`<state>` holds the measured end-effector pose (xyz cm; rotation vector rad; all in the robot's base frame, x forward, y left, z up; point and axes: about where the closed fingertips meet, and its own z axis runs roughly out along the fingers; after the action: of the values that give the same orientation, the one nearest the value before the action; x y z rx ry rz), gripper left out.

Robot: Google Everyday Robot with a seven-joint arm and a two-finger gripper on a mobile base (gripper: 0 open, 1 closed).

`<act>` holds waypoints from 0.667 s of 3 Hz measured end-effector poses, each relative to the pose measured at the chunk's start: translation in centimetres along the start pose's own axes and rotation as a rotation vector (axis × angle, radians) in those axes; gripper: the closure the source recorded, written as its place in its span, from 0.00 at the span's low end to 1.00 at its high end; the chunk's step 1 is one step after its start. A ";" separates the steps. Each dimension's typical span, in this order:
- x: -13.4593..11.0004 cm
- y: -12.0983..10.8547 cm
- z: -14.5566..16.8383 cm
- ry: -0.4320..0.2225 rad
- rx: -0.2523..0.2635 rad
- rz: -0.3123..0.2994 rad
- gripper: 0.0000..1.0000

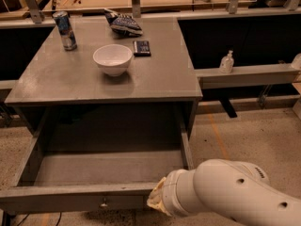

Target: Close top drawer

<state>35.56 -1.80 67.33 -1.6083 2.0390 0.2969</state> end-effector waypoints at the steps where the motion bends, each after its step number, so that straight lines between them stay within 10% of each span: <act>1: 0.0 -0.1 0.1 0.001 0.004 -0.002 1.00; 2: -0.1 -1.9 0.5 0.014 0.051 -0.030 1.00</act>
Offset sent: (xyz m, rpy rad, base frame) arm 0.1185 -0.0058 -0.0018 -0.1647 -0.2919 -0.0250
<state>37.56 -1.95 67.24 -1.6124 2.0149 0.2218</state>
